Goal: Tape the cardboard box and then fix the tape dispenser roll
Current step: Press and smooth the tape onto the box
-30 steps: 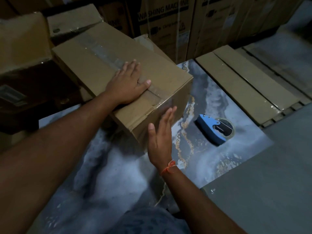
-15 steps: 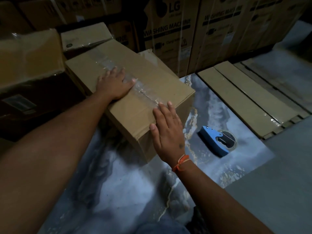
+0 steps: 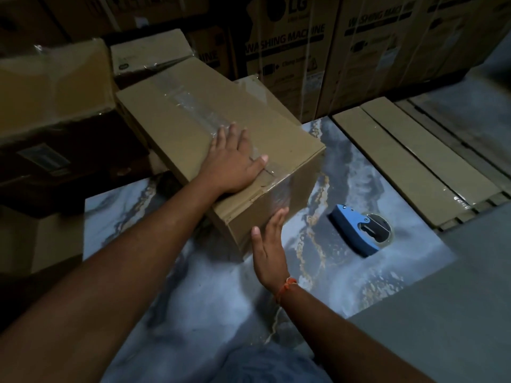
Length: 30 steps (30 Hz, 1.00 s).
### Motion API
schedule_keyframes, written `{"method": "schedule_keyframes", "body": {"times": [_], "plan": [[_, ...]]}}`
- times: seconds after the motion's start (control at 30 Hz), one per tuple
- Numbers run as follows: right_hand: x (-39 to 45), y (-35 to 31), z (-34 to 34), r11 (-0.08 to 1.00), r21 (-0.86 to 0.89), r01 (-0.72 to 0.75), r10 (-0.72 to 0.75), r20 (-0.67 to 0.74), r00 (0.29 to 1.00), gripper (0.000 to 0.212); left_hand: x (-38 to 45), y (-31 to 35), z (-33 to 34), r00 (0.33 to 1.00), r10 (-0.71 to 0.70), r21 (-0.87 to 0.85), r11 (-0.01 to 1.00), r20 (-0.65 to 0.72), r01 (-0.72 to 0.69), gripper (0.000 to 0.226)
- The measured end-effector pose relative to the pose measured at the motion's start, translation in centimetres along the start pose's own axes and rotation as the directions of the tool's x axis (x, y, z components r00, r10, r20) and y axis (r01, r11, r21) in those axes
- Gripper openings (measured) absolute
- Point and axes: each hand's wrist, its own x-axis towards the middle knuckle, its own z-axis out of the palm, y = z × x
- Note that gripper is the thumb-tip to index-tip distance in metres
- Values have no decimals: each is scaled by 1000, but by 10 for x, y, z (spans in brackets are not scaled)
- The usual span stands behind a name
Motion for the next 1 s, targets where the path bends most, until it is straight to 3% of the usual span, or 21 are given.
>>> {"method": "schedule_keyframes", "body": {"times": [0.5, 0.83, 1.0], "plan": [[-1, -13, -58, 970, -230, 78, -24, 227, 974, 84, -15, 14, -2, 998, -55, -20, 998, -5, 55, 79], [34, 1, -146, 906, -226, 357, -186, 544, 818, 76, -48, 66, -1, 969, -245, -57, 968, 14, 246, 68], [42, 24, -184, 891, -182, 416, -211, 645, 734, 72, -64, 97, 13, 922, -355, -66, 935, -153, 348, 59]]}}
